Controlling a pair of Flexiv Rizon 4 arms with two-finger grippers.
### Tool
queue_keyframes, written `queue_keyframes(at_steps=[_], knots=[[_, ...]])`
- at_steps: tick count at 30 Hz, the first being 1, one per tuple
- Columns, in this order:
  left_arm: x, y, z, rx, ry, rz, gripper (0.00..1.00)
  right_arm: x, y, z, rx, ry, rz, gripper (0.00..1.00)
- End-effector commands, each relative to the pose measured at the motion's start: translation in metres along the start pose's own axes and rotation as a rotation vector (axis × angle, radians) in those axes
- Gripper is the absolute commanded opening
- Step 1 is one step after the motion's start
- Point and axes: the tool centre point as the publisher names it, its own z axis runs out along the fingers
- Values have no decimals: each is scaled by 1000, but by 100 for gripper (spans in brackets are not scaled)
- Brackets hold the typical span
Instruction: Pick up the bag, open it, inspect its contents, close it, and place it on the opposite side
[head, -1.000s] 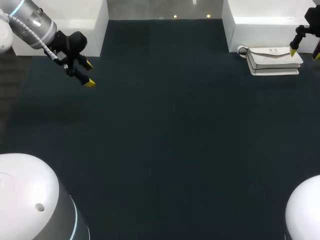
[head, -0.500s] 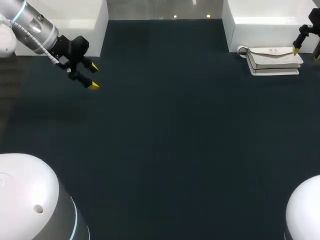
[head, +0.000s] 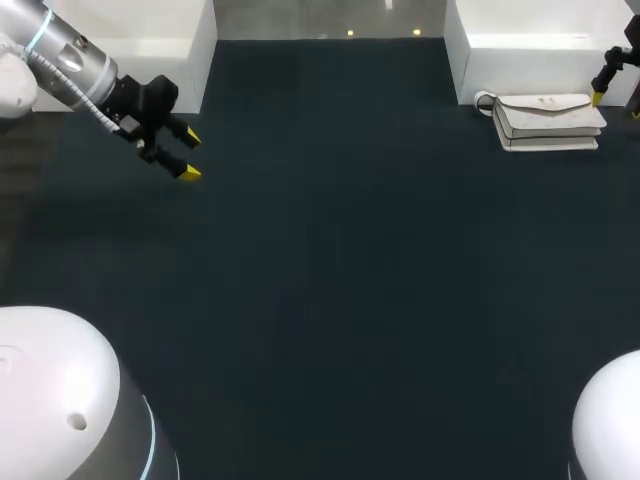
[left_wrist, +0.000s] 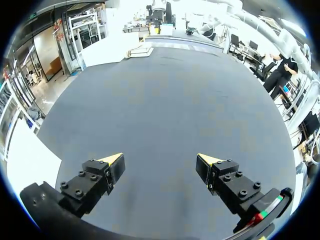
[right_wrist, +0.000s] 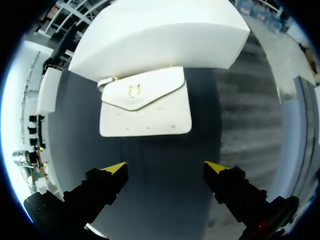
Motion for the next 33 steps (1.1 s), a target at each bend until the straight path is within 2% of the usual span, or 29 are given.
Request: queue_keyframes(at_steps=[1,14,22,26,28,30,33], knots=[[-1,0,1,2,1,0,100,-16,16,5,64,56,18,100],[-1,0,1,2,1,0,100,-38,51,26,53,237,70,100],[-1,0,1,2,1,0,100,-37,64,43,67,335,66,100],[-1,0,1,2,1,0,100,-37,69,49,67,366,67,81],[-1,0,1,2,1,0,100,-35,71,51,70,384,65,80],[-1,0,1,2,1,0,100,-34,73,54,71,395,65,73],[-1,0,1,2,1,0,100,-34,74,59,77,406,67,70]])
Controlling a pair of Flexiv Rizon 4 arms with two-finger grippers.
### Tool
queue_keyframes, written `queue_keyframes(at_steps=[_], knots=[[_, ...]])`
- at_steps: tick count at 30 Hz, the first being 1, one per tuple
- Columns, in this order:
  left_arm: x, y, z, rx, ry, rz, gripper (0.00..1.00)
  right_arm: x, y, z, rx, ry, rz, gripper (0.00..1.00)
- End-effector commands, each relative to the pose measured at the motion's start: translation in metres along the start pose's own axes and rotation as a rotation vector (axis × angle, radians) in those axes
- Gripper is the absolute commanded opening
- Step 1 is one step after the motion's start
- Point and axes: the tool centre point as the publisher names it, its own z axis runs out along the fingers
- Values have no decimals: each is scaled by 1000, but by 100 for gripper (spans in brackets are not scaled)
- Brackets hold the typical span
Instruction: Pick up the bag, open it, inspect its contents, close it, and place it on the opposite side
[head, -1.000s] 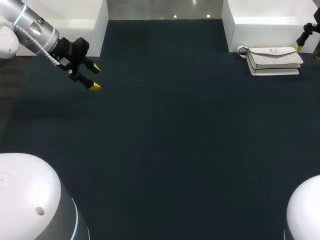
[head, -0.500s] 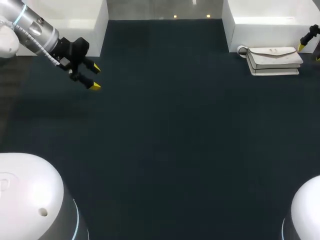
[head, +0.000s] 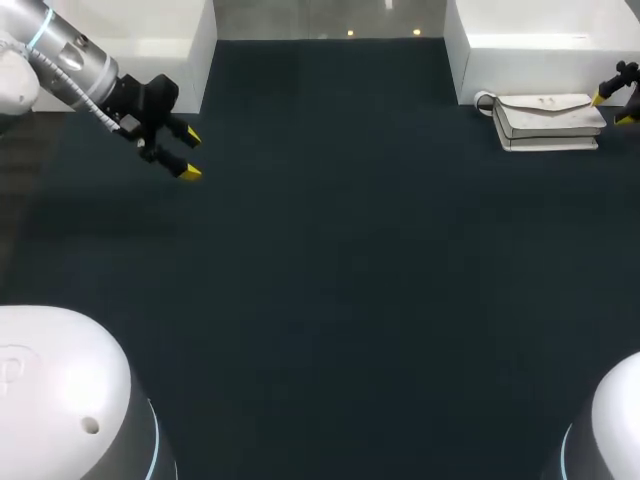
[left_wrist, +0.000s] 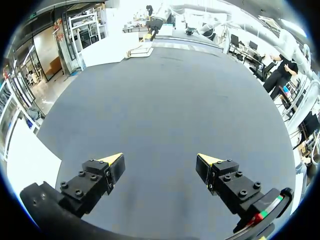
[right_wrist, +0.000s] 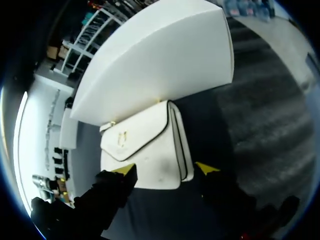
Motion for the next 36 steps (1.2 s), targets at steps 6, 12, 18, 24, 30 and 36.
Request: queue_keyframes(at_steps=[6,12,18,24,30,36], knots=[[0,0,1,3,-1,1,100,-11,11,12,377,136,22,61],[0,0,1,3,-1,1,100,-13,13,19,388,166,36,51],[0,0,1,3,-1,1,100,-12,14,28,399,195,43,49],[0,0,1,3,-1,1,100,-10,16,33,395,225,44,47],[0,0,1,3,-1,1,100,-6,18,35,392,248,38,30],[0,0,1,3,-1,1,100,1,11,37,386,285,26,0]])
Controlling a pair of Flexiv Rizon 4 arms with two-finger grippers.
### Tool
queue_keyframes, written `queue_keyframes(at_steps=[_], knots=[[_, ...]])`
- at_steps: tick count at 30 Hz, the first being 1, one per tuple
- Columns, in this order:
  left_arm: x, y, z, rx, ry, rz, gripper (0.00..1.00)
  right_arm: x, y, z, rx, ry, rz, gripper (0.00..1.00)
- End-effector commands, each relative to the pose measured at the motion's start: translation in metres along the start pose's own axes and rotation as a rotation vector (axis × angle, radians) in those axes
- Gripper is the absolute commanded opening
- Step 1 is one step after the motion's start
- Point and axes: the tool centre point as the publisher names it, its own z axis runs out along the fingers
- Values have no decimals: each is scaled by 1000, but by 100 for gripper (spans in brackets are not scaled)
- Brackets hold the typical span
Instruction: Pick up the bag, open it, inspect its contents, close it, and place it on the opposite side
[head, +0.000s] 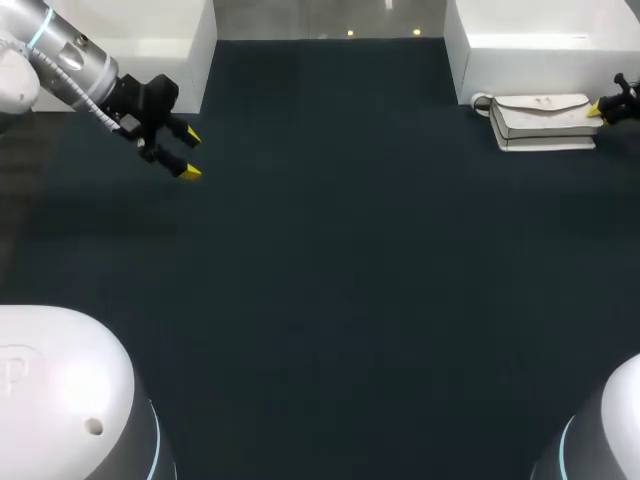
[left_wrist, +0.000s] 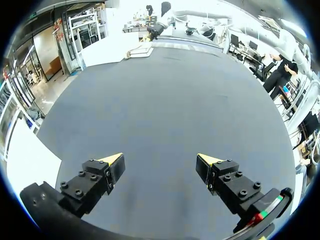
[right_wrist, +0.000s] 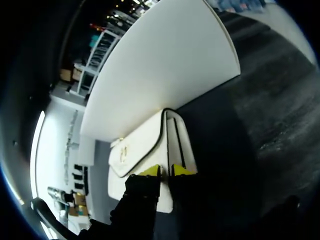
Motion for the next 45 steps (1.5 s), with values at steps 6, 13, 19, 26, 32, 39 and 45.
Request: queue_keyframes(at_steps=[6,13,19,26,32,39,45], knots=[[0,1,1,3,-2,1,100,5,-6,-1,523,82,-25,0],[0,1,1,3,-2,1,100,16,-21,1,514,108,-41,0],[0,1,1,3,-2,1,100,29,-36,5,514,117,-63,0],[0,1,1,3,-2,1,100,41,-50,9,489,124,-67,0],[0,1,1,3,-2,1,100,55,-70,13,441,123,-53,0],[0,1,1,3,-2,1,100,69,-92,21,359,115,-10,0],[0,1,1,3,-2,1,100,75,-110,25,269,98,31,0]])
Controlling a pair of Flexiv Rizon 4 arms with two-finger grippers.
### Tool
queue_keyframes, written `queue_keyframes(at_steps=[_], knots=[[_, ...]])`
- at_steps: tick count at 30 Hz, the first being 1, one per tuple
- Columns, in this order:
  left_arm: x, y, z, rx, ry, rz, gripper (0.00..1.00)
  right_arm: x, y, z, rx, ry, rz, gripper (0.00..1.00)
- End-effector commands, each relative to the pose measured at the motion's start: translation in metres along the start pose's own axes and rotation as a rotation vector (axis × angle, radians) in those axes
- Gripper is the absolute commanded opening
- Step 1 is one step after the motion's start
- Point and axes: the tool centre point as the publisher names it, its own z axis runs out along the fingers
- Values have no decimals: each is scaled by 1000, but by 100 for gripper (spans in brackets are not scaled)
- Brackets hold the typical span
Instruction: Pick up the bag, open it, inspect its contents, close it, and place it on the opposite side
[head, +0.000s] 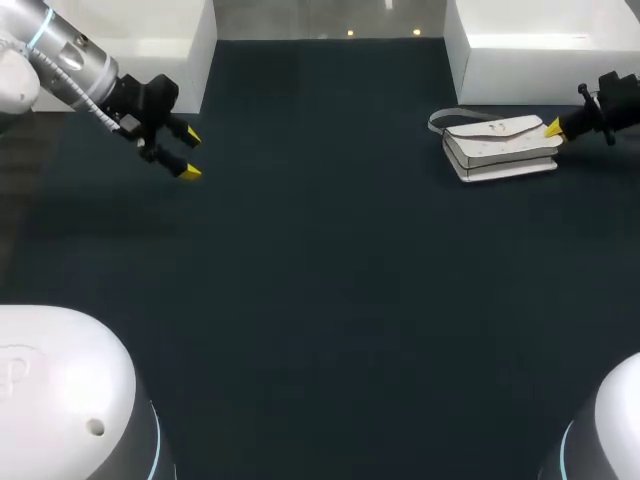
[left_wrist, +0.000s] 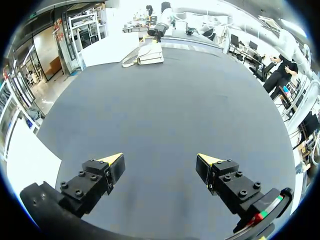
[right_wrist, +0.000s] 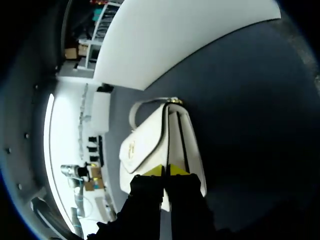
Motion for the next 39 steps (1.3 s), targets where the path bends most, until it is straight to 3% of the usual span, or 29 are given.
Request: queue_keyframes(at_steps=[1,5,26,33,39], knots=[[0,1,1,3,-2,1,100,3,-10,5,-66,-11,19,0],[0,1,1,3,-2,1,100,7,-21,4,-113,-46,44,0],[0,1,1,3,-2,1,100,7,-21,4,-113,-46,44,0],[0,1,1,3,-2,1,100,19,-50,15,-282,57,102,0],[0,1,1,3,-2,1,100,26,-77,35,-319,114,104,0]])
